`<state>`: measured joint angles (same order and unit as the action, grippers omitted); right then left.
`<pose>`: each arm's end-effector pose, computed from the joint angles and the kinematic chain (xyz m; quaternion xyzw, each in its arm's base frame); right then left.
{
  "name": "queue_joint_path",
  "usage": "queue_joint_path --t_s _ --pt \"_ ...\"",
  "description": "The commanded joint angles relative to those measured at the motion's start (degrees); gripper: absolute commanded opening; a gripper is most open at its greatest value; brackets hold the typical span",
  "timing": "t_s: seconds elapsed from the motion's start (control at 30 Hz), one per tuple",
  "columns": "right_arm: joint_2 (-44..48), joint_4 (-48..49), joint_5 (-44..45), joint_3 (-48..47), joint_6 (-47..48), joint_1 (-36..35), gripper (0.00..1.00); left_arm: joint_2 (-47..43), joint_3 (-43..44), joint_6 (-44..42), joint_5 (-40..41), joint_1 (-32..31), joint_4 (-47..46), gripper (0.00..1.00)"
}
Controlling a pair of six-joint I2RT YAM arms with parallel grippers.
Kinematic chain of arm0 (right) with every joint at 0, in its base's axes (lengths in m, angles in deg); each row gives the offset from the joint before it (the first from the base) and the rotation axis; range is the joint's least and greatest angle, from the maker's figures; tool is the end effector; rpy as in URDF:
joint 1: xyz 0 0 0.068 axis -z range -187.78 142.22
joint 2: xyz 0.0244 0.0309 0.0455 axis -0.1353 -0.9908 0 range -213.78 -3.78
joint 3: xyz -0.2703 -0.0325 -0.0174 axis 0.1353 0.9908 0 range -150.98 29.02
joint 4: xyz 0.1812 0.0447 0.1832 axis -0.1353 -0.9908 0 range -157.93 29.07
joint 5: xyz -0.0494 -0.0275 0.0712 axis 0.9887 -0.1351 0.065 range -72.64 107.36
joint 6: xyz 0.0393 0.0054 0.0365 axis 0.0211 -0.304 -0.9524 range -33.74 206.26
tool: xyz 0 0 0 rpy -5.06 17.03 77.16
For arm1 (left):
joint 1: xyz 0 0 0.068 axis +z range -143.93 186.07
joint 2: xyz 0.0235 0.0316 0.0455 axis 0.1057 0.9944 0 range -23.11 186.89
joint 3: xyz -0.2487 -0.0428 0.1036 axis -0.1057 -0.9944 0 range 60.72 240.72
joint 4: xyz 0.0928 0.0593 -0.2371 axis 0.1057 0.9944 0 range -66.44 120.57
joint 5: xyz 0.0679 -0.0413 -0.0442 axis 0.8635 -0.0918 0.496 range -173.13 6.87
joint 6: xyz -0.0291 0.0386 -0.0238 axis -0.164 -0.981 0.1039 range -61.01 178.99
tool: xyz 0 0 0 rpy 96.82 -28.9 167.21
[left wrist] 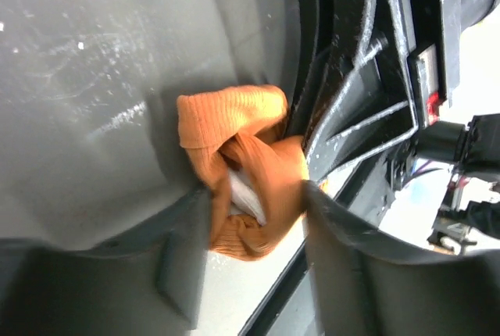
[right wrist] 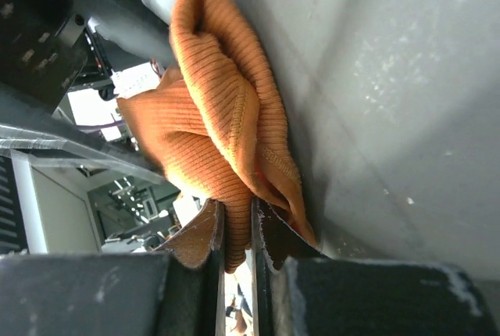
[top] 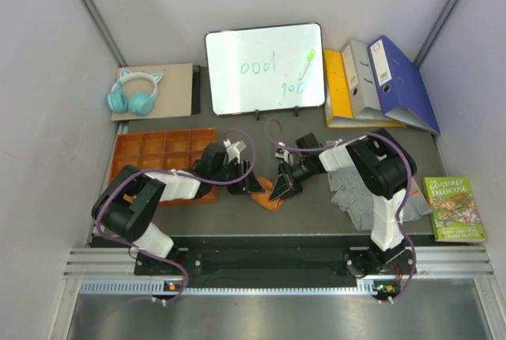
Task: Roll the underwear
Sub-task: Roll the underwear to the center of the board.
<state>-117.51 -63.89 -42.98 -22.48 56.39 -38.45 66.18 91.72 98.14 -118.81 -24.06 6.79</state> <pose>0.2697 0.1960 0.0832 0.1138 -0.8436 -0.5175 0.0871 0.2262 -0.1554 0.1324 0.0571 0.8751 -0.4521 0.1627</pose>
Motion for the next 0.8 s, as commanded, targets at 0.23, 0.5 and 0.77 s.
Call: queue_joint_path --t_s 0.23,0.5,0.77 --pt "5.43 -6.70 18.93 -1.14 6.40 1.85 0.40 3.60 1.34 -2.68 0.35 0.07 6.13 0.00" --pt "14.06 -8.38 22.64 -1.66 13.24 3.34 0.66 4.13 2.48 -3.12 0.70 0.07 9.83 0.00" --pt "10.56 1.81 17.89 -4.30 18.17 2.29 0.66 3.52 1.17 -1.10 2.11 0.16 10.01 0.00"
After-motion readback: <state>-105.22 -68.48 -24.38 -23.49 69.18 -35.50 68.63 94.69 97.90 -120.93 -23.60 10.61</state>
